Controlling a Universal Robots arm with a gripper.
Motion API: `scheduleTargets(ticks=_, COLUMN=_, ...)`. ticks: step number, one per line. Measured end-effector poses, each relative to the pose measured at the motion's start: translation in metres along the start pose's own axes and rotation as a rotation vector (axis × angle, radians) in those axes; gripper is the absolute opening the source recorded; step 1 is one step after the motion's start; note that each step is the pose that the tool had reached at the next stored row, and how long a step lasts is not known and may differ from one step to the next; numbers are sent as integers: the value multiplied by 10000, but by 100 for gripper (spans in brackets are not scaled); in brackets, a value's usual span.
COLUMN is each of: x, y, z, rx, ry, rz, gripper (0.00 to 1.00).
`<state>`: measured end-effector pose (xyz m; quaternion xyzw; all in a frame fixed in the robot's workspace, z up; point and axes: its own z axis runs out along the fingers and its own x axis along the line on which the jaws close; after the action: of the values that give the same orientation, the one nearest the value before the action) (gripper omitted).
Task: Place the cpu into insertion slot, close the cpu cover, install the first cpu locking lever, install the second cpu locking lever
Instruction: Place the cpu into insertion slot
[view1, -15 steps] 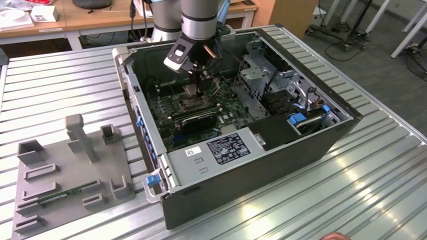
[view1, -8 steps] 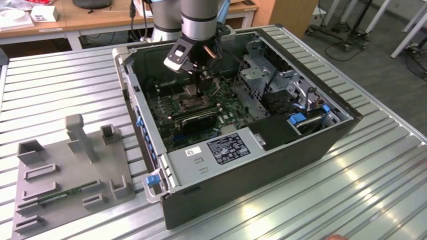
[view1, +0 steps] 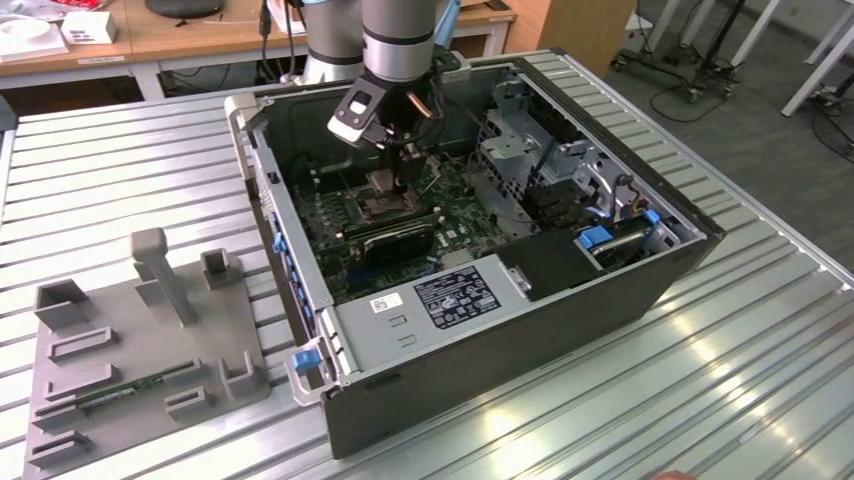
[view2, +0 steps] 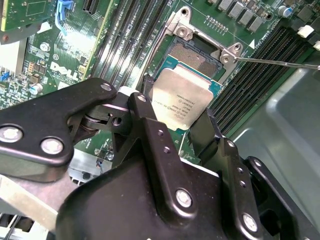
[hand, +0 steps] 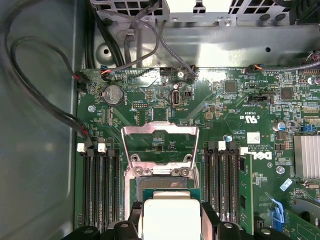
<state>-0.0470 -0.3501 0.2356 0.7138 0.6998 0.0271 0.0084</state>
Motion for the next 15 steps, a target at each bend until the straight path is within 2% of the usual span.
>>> scheduleTargets(ticks=9, x=1, y=-8, z=91, rx=0, ry=-3, rz=2, gripper=54)
scheduleTargets(ticks=15, x=32, y=-16, z=126, rx=1, ry=-2, rz=0, gripper=54)
